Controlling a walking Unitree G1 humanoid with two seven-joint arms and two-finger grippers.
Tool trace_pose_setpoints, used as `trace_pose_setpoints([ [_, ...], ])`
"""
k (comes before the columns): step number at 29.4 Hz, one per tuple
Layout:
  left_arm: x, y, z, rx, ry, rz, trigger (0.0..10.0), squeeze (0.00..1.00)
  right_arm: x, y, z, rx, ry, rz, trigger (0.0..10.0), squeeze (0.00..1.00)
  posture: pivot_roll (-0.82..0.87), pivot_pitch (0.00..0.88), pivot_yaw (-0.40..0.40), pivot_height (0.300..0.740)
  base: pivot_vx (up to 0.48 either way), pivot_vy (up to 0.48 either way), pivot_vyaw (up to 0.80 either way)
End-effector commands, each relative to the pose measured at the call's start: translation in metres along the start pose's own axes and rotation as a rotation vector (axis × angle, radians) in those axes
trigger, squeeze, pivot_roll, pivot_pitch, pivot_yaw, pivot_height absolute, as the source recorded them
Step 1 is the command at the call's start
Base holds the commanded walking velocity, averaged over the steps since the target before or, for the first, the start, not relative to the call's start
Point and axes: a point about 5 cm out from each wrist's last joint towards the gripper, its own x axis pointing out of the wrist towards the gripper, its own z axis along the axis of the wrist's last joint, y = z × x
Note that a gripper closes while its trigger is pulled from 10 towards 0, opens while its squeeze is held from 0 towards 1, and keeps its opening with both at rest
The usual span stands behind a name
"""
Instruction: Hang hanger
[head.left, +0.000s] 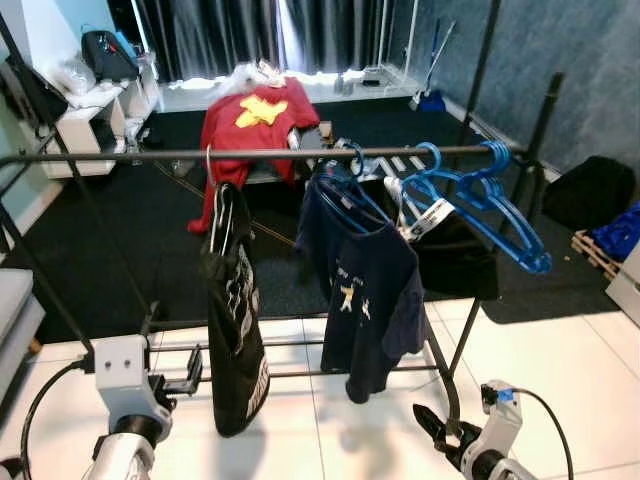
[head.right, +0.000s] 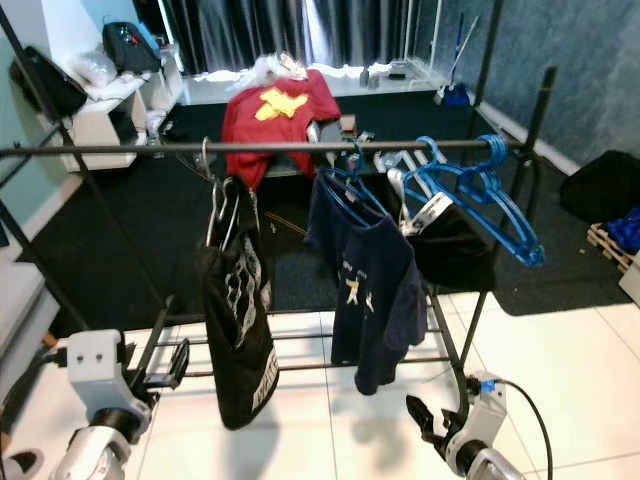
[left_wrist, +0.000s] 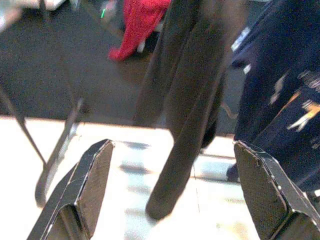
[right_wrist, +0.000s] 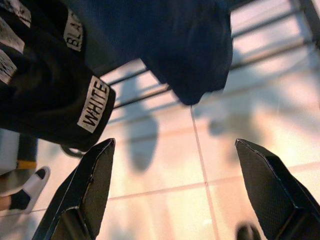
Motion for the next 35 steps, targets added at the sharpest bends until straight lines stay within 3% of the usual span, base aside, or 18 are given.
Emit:
trace_pose_setpoints([
  [1, 0.001, 0.006, -0.005, 0.008, 0.022, -0.005, 10.0, 0.0, 0.018, 0.022, 0.045, -0.102, -0.131, 0.095, 10.0, 0.0, -0.06, 0.0, -0.007, 0.74, 0.0, -0.469, 0.0],
  [4, 0.002, 0.01, -0.006, 0.022, 0.028, -0.004, 10.0, 0.0, 0.025, 0.036, 0.068, -0.15, -0.193, 0.16, 10.0, 0.0, -0.06, 0.0, -0.007, 0.74, 0.0, -0.469, 0.0],
  [5, 0.003, 0.015, -0.008, 0.025, 0.032, 0.019, 10.0, 0.0, 0.032, 0.059, 0.097, -0.198, -0.277, 0.27, 10.0, 0.0, -0.06, 0.0, -0.01, 0.74, 0.0, 0.0, 0.0],
  [6, 0.003, 0.018, -0.009, 0.021, 0.033, 0.029, 10.0, 0.0, 0.034, 0.07, 0.109, -0.219, -0.313, 0.319, 10.0, 0.0, -0.06, 0.0, -0.011, 0.74, 0.0, 0.0, 0.0],
  [8, 0.003, 0.018, -0.009, 0.021, 0.033, 0.029, 10.0, 0.0, 0.034, 0.07, 0.109, -0.219, -0.313, 0.319, 10.0, 0.0, -0.06, 0.0, -0.011, 0.74, 0.0, 0.0, 0.0],
  [9, 0.004, 0.022, -0.014, 0.026, 0.052, 0.047, 10.0, 0.0, 0.035, 0.098, 0.135, -0.251, -0.395, 0.431, 10.0, 0.0, -0.06, 0.0, -0.011, 0.74, 0.0, 0.0, 0.0],
  [10, 0.003, 0.023, -0.019, 0.026, 0.064, 0.053, 10.0, 0.0, 0.035, 0.119, 0.144, -0.271, -0.422, 0.516, 10.0, 0.0, -0.06, 0.0, -0.012, 0.74, 0.0, 0.0, 0.0],
  [11, 0.003, 0.023, -0.019, 0.026, 0.064, 0.053, 10.0, 0.0, 0.035, 0.119, 0.144, -0.271, -0.422, 0.516, 10.0, 0.0, -0.06, 0.0, -0.012, 0.74, 0.0, 0.0, 0.0],
  [12, 0.001, 0.024, -0.027, 0.03, 0.086, 0.054, 10.0, 0.0, 0.032, 0.151, 0.152, -0.296, -0.443, 0.669, 10.0, 0.0, -0.06, 0.0, -0.013, 0.74, 0.0, 0.0, 0.0],
  [15, 0.0, 0.023, -0.03, 0.034, 0.096, 0.052, 10.0, 0.0, 0.029, 0.163, 0.152, -0.302, -0.444, 0.732, 10.0, 0.0, -0.06, 0.0, -0.013, 0.74, 0.0, 0.0, 0.0],
  [18, -0.004, 0.025, -0.039, 0.045, 0.126, 0.052, 10.0, 0.0, 0.024, 0.19, 0.143, -0.308, -0.398, 0.857, 10.0, 0.0, -0.06, 0.0, -0.012, 0.74, 0.0, 0.0, 0.0],
  [21, -0.008, 0.028, -0.047, 0.057, 0.155, 0.058, 10.0, 0.0, 0.026, 0.198, 0.137, -0.332, -0.379, 0.846, 10.0, 0.0, -0.06, 0.0, -0.01, 0.74, 0.0, 0.0, 0.0],
  [22, -0.011, 0.031, -0.054, 0.071, 0.182, 0.059, 10.0, 0.0, 0.039, 0.201, 0.134, -0.372, -0.368, 0.726, 10.0, 0.0, -0.06, 0.0, -0.006, 0.74, 0.0, 0.0, 0.0],
  [24, -0.011, 0.031, -0.055, 0.074, 0.187, 0.059, 10.0, 0.0, 0.042, 0.201, 0.134, -0.382, -0.365, 0.696, 10.0, 0.0, -0.06, 0.0, -0.006, 0.74, 0.0, 0.0, 0.0],
  [25, -0.011, 0.032, -0.056, 0.079, 0.186, 0.055, 10.0, 0.0, 0.048, 0.199, 0.133, -0.419, -0.352, 0.596, 10.0, 0.0, -0.05, 0.0, -0.007, 0.74, 0.0, 0.0, 0.0],
  [28, -0.011, 0.031, -0.057, 0.082, 0.182, 0.051, 10.0, 0.0, 0.051, 0.198, 0.134, -0.455, -0.345, 0.52, 10.0, 0.0, -0.05, 0.0, -0.007, 0.74, 0.0, 0.0, 0.0],
  [30, -0.01, 0.03, -0.054, 0.085, 0.169, 0.047, 10.0, 0.0, 0.062, 0.199, 0.139, -0.53, -0.328, 0.384, 10.0, 0.0, -0.03, 0.005, -0.018, 0.74, 0.0, 0.0, 0.0],
  [35, -0.012, 0.03, -0.053, 0.091, 0.156, 0.046, 10.0, 0.0, 0.066, 0.2, 0.145, -0.538, -0.324, 0.32, 10.0, 0.0, -0.02, 0.009, -0.027, 0.74, 0.0, 0.0, 0.0],
])
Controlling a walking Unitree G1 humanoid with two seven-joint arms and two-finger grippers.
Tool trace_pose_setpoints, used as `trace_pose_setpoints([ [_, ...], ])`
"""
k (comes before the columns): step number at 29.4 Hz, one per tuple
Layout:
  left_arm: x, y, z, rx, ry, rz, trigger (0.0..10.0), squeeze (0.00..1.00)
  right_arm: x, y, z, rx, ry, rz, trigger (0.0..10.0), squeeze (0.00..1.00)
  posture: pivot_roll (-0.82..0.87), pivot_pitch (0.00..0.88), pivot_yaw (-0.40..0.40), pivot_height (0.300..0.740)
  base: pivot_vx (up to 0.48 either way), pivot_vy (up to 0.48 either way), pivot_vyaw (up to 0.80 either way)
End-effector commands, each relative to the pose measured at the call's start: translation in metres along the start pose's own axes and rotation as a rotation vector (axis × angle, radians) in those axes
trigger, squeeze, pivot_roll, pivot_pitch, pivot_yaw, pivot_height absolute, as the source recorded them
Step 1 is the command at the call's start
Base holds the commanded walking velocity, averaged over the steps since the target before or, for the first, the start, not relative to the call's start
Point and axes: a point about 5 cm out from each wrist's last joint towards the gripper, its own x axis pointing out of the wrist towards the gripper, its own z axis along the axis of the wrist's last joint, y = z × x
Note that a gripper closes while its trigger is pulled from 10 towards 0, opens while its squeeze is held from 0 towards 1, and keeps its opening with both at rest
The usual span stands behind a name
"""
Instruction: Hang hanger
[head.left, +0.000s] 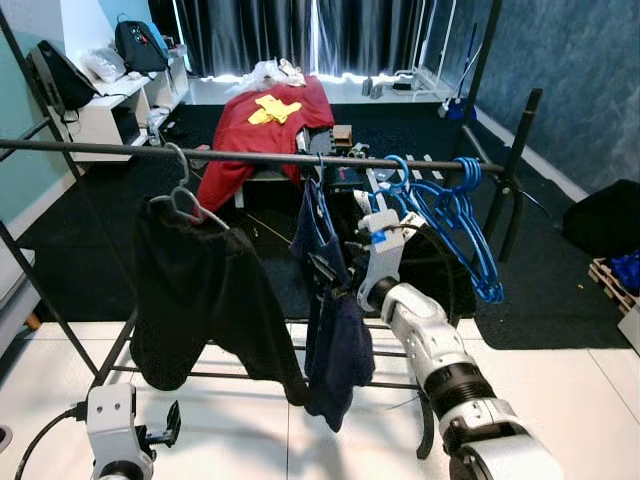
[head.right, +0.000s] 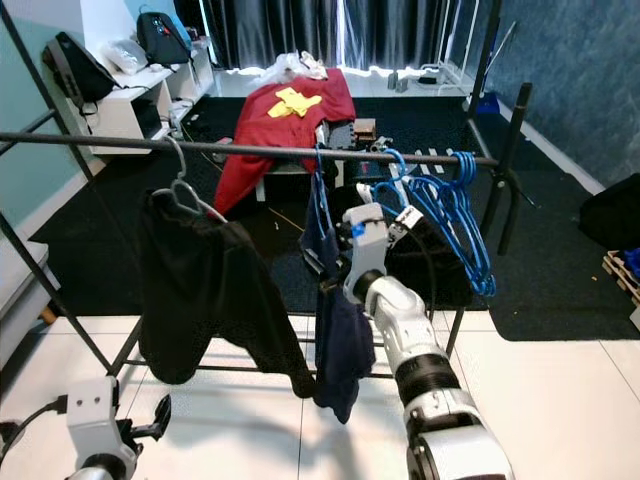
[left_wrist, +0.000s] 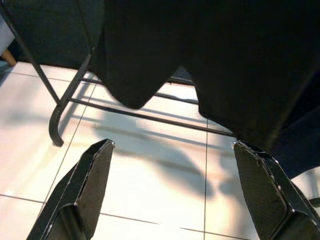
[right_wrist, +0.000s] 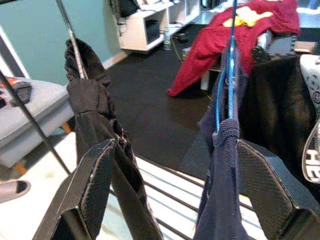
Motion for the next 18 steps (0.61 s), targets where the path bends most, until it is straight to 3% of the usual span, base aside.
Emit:
trace_pose_setpoints([
  [1, -0.002, 0.003, 0.001, 0.022, -0.016, -0.004, 10.0, 0.0, 0.003, -0.002, 0.002, -0.045, 0.022, -0.032, 10.0, 0.0, -0.02, 0.009, -0.027, 0.74, 0.0, 0.0, 0.0],
  [6, -0.006, 0.004, 0.001, 0.029, -0.029, -0.001, 10.0, 0.0, 0.001, -0.019, 0.0, -0.1, 0.049, -0.119, 10.0, 0.0, 0.0, 0.02, -0.034, 0.74, 0.0, 0.0, 0.0],
  [14, -0.016, 0.006, -0.004, 0.047, -0.018, -0.009, 10.0, 0.0, -0.011, -0.049, 0.001, -0.034, 0.006, -0.196, 10.0, 0.0, 0.01, 0.041, -0.016, 0.74, 0.0, 0.0, 0.0],
  [18, -0.017, 0.006, -0.004, 0.055, -0.015, -0.016, 10.0, 0.0, -0.016, -0.056, -0.004, 0.013, 0.016, -0.197, 10.0, 0.0, 0.02, 0.046, -0.012, 0.74, 0.0, 0.0, 0.0],
])
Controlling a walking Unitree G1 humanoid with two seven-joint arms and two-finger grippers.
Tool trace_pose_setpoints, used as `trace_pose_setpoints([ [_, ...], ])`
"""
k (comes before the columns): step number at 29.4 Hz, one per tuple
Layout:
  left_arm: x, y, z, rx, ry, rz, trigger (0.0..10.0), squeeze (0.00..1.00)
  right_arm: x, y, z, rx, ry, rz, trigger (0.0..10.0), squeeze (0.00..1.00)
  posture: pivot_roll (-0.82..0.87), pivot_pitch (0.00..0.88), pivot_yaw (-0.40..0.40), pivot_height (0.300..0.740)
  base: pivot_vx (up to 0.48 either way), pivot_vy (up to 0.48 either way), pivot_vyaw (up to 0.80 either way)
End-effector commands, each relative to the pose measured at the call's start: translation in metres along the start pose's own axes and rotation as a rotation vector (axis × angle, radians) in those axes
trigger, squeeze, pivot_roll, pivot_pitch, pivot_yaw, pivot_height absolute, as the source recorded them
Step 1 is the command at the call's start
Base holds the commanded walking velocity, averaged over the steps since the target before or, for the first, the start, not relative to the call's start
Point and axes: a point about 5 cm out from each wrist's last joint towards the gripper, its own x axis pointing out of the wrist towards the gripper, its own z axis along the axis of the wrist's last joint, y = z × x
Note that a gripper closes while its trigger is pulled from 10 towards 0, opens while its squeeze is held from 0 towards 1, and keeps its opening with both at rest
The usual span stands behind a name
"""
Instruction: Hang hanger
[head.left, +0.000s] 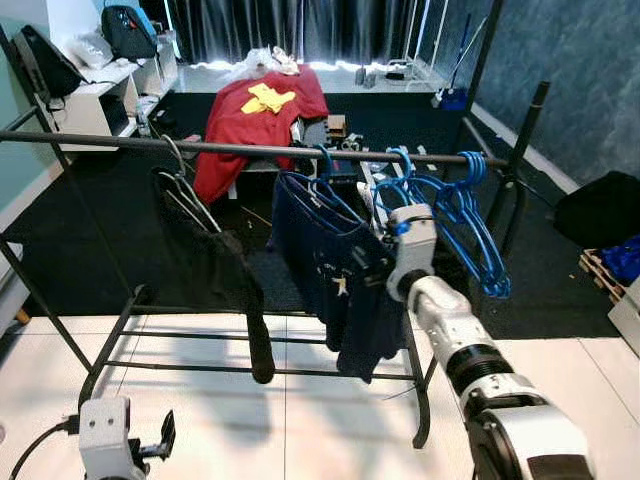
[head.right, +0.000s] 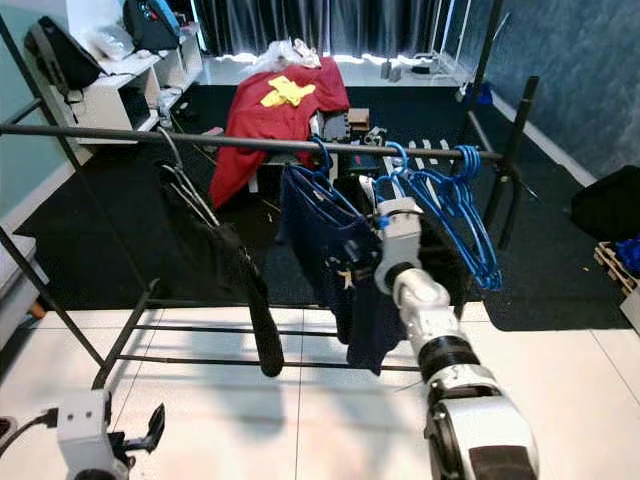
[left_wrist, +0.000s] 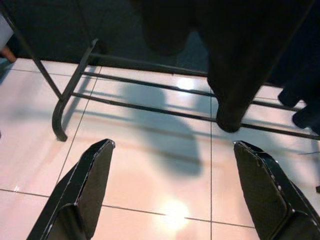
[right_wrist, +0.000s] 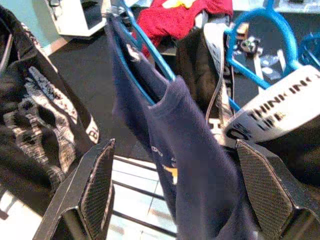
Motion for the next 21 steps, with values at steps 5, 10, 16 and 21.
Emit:
trace_pose_setpoints([
  [5, -0.004, 0.003, 0.002, 0.037, -0.006, -0.016, 10.0, 0.0, -0.005, -0.009, -0.011, 0.044, 0.034, 0.03, 10.0, 0.0, 0.03, 0.056, -0.007, 0.74, 0.0, 0.0, 0.0],
  [10, -0.006, 0.007, 0.002, 0.045, -0.002, -0.011, 10.0, 0.0, -0.007, -0.012, -0.008, 0.06, 0.008, 0.076, 10.0, 0.0, 0.04, 0.061, -0.004, 0.74, 0.0, 0.0, 0.0],
  [16, -0.01, 0.009, 0.001, 0.052, 0.008, -0.008, 10.0, 0.0, -0.006, -0.007, 0.004, 0.073, -0.058, 0.202, 10.0, 0.0, 0.04, 0.067, 0.002, 0.74, 0.0, 0.0, 0.0],
  [21, -0.014, 0.012, 0.002, 0.064, 0.017, -0.011, 10.0, 0.0, -0.004, -0.005, 0.008, 0.03, -0.04, 0.251, 10.0, 0.0, 0.06, 0.094, 0.01, 0.74, 0.0, 0.0, 0.0],
])
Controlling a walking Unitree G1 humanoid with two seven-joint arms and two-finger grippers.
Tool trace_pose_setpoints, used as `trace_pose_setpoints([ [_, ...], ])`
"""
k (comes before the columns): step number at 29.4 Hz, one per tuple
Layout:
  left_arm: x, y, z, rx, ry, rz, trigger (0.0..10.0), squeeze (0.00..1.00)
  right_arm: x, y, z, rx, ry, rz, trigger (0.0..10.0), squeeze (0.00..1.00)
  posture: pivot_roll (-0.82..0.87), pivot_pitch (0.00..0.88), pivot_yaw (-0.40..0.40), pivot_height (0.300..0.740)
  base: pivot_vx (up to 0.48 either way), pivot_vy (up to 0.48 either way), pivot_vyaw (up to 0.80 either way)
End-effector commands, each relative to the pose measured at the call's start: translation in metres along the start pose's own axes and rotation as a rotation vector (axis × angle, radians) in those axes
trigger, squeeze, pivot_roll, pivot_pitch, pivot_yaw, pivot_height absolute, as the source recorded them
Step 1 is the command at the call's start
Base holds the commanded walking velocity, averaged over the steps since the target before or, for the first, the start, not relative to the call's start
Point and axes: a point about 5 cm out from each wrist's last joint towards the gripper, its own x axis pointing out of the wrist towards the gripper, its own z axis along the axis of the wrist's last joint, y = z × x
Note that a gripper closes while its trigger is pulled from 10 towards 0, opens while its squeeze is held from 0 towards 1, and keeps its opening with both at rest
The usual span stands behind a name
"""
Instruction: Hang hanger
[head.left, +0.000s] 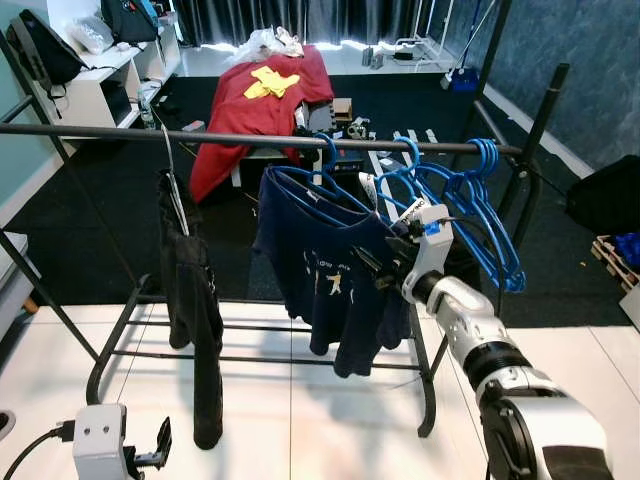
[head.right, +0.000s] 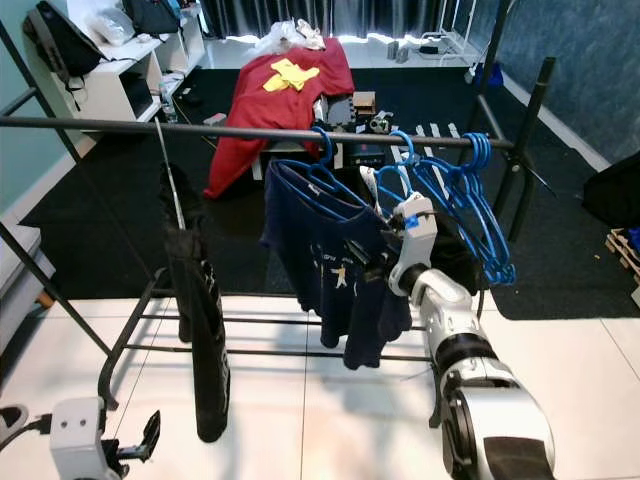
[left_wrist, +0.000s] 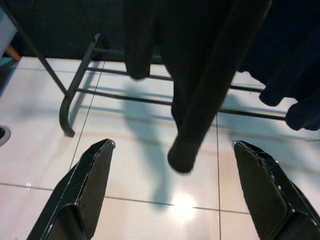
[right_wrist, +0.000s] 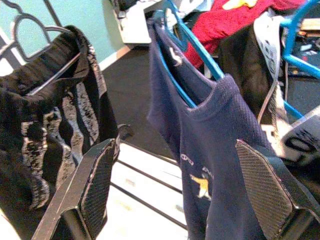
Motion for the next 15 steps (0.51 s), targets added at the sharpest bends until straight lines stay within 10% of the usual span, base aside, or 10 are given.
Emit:
trace_pose_setpoints([
  [1, -0.005, 0.007, 0.0, 0.035, 0.018, -0.004, 10.0, 0.0, 0.0, -0.001, -0.003, -0.02, 0.031, -0.004, 10.0, 0.0, 0.06, 0.099, 0.012, 0.74, 0.0, 0.0, 0.0],
  [15, -0.034, 0.028, -0.004, 0.091, 0.066, 0.01, 10.0, 0.0, 0.008, 0.001, 0.036, -0.037, -0.124, 0.065, 10.0, 0.0, 0.09, 0.156, 0.047, 0.74, 0.0, 0.0, 0.0],
])
